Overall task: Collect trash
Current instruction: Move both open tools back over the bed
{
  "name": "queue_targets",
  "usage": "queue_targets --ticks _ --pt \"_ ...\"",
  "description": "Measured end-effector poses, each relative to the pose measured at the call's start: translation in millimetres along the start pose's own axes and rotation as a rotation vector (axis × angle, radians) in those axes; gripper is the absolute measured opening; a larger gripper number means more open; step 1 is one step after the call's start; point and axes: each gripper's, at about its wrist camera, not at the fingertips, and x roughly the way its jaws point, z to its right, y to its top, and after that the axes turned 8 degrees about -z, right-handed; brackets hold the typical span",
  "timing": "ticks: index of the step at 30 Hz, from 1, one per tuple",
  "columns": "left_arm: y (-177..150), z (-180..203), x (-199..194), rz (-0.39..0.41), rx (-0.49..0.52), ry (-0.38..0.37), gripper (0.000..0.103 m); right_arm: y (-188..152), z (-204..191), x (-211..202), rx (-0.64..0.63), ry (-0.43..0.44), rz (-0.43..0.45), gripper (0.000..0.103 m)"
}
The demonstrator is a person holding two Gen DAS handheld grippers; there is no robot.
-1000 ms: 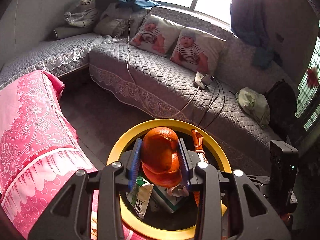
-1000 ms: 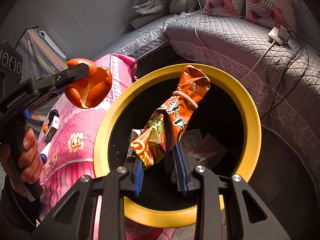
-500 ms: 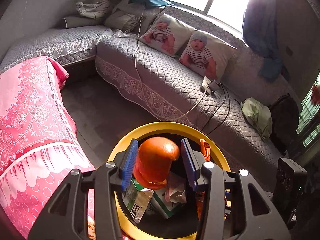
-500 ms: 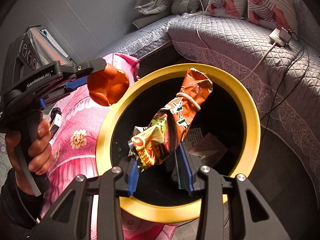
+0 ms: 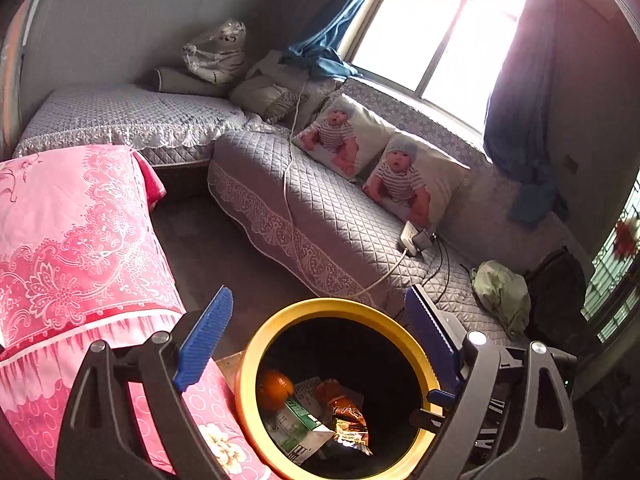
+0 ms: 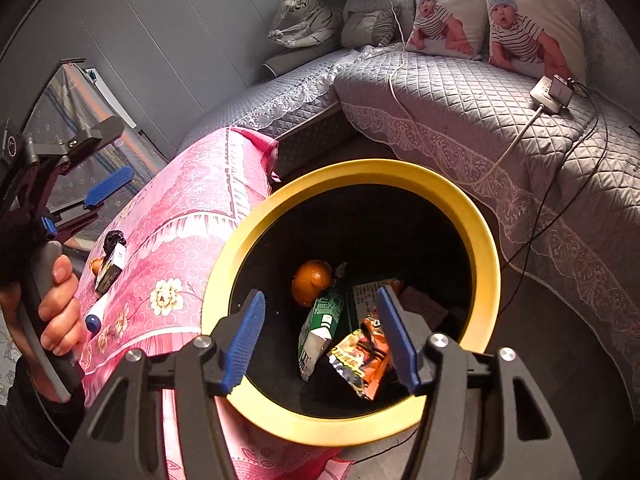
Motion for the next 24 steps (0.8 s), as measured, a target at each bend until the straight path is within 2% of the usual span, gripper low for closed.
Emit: queue_targets --ticks 5,9,11,13,16,19,24 --pt "18.8 -33.2 -74.5 0.136 -0.066 0.010 0.085 3.0 -17.7 -3.2 -0.040 0.023 0.005 0.061" --pt "35.7 -72.0 -141.2 0.225 -0.156 -0.027 0.085 5.6 -51.3 -5.7 -0.125 0.063 0.013 0.061" --pt "38.0 -90.0 -174.5 0.272 -0.176 -0.005 0.085 6.5 -75.6 -2.0 -0.179 0.095 0.002 0.061" --pt "36.8 -104.9 -205.6 0.313 -0.170 0.052 0.086 5.9 -105.4 6.3 -0.248 0.135 -0.028 0.061" --pt "25.3 -130.9 -250.2 0.359 -0.159 0.188 0.088 -0.8 -160.9 26.3 -0.382 0.188 -0.102 0.063" --pt "8.9 -161.5 -287.8 0.369 -0.175 0.331 0.089 -12.3 -221.0 50.0 -0.524 0.230 -0.176 0.063" --pt "-24.9 -213.5 -344.3 0.384 -0.237 0.473 0.088 -31.5 -312.9 89.7 -0.733 0.223 -0.266 0.062"
